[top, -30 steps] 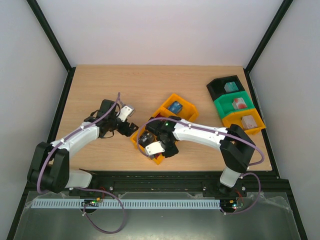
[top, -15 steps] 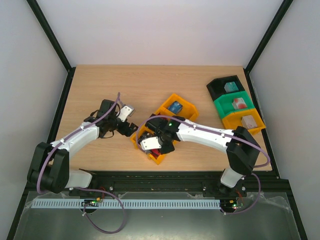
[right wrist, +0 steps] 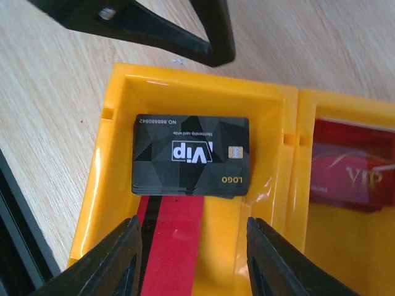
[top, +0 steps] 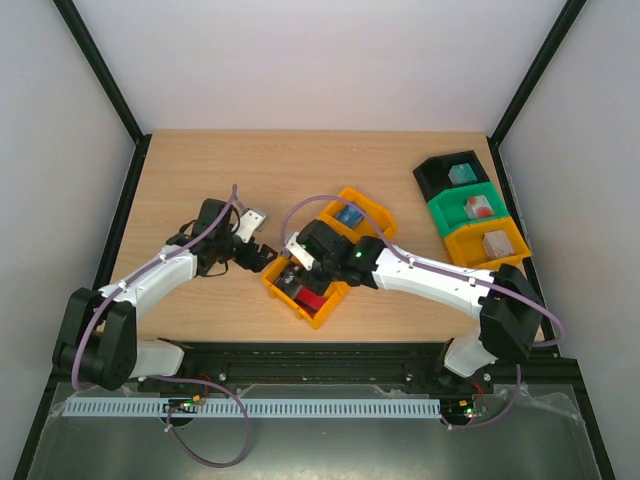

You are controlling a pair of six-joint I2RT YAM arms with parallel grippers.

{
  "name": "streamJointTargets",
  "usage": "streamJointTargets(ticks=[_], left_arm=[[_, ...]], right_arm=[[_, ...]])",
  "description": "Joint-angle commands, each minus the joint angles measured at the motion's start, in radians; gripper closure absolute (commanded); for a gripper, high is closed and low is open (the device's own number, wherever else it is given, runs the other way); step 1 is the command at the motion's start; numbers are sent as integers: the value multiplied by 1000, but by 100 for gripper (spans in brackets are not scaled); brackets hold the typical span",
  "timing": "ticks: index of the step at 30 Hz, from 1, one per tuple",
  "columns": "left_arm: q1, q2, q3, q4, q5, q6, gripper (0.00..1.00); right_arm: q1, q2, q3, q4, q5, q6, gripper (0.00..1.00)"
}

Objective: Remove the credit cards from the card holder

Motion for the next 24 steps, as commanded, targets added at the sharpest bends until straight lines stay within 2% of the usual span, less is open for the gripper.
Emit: streamJointTargets(ticks=[1, 8, 18, 24], left_arm=[[-2, -21, -24, 15, 11, -46, 14], [-2, -34, -50, 43, -8, -82, 14], [-3, -43, -59, 48, -13, -87, 14], [-2, -43, -63, 48, -12, -82, 14]], right_arm=[[-2, 24, -8, -33, 42, 280, 54], [1, 143, 58, -138, 38, 417, 52], [17, 255, 134, -251, 85, 407, 54], [17, 312, 181, -336, 107, 376, 47]])
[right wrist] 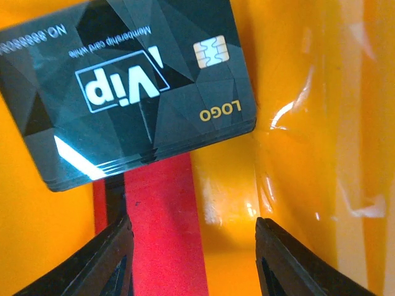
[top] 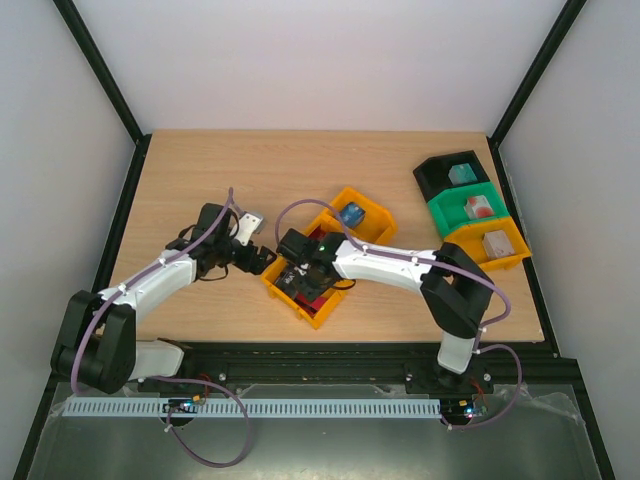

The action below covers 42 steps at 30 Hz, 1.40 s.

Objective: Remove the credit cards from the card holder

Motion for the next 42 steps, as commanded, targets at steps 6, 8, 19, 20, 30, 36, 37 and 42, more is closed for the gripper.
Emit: streamJointTargets(ticks=[6, 8, 19, 20, 30, 36, 37, 42], left_arm=[[-3, -26, -18, 14, -1, -2, 13], [-2, -28, -20, 13, 0, 1, 13], [-2, -30, -23, 13, 3, 5, 12], [-2, -31, -24, 13, 3, 6, 13], [-2, -34, -29, 11, 7, 11, 12], [-3, -36, -31, 12, 9, 12, 12], [-2, -36, -30, 12, 9, 11, 12], [-2, -35, -30, 12, 9, 12, 12]], right_arm=[[10, 119, 112, -174, 9, -60, 41], [12, 136, 125, -193, -4, -65, 39], [14, 205, 154, -226, 35, -99, 31], [14, 211, 156, -226, 35, -101, 30], [14, 268, 134, -224, -102, -105, 29], [14, 256, 108, -219, -213, -136, 29], [14, 253, 107, -220, -202, -135, 30], [14, 250, 106, -222, -94, -121, 41]])
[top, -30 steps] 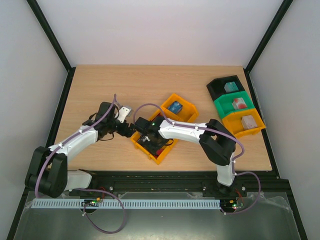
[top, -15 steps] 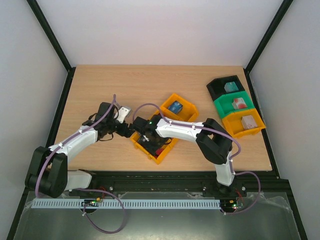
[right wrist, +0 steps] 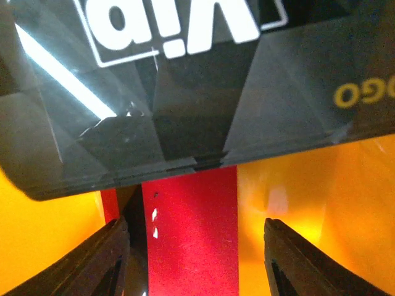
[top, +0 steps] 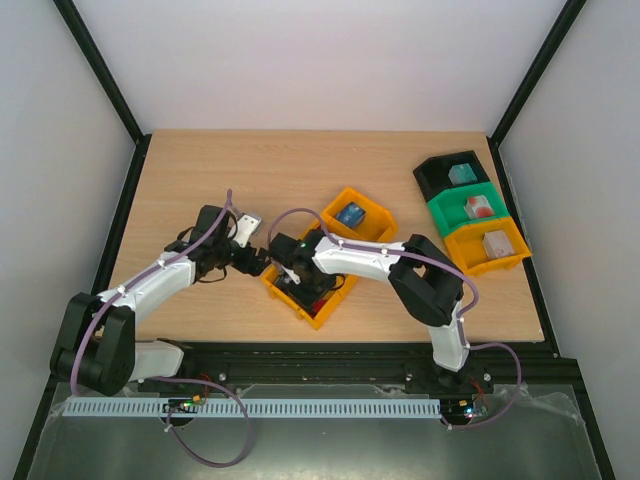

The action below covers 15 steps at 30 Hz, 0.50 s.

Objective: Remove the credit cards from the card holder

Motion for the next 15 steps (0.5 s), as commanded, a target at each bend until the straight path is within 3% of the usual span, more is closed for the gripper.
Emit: streamJointTargets(ticks=[1, 12, 15], left_arm=[[-4, -24, -11, 7, 27, 6, 12], [-4, -27, -15, 4, 25, 10, 12], [-5, -27, -18, 2, 23, 11, 12]], right_arm=[[15, 54, -48, -26, 40, -5, 43], [15, 80, -96, 7, 54, 2, 37], [18, 100, -105, 31, 128, 40, 38]])
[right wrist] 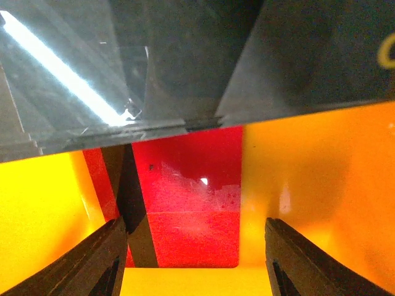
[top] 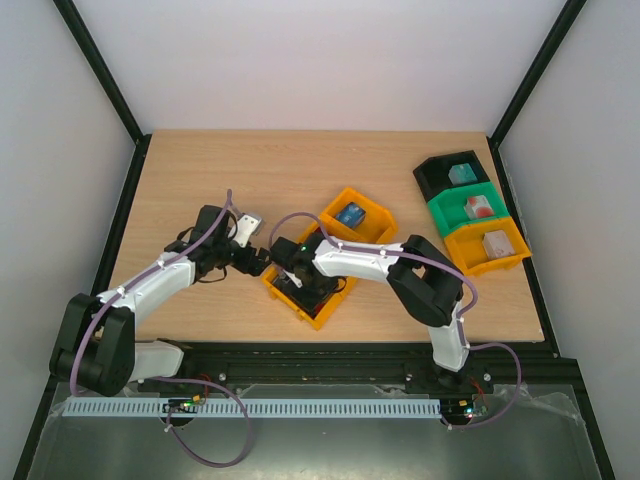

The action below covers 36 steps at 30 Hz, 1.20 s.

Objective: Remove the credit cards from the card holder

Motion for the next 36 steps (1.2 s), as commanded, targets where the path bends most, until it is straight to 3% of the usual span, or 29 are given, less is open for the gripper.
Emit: streamJointTargets(ticks=[1, 6, 12, 21, 28, 36], left_arm=[[-4, -24, -19, 3, 18, 9, 12], [-4, -27, -21, 4, 15, 9, 12], [-4, -28, -21, 0, 14, 11, 12], [0, -28, 13, -24, 8, 23, 12], [26, -27, 51, -45, 23, 20, 13], [113, -53, 78, -78, 44, 3, 12]], right_arm=[[13, 90, -76, 30, 156, 64, 38], [15, 69, -146, 135, 224, 122, 41], [15, 38, -194, 192, 181, 132, 59], [13, -60, -41, 155, 195, 117, 78], [-5, -111, 77, 95, 219, 102, 79], [-61, -222, 71, 126, 147, 103, 76]])
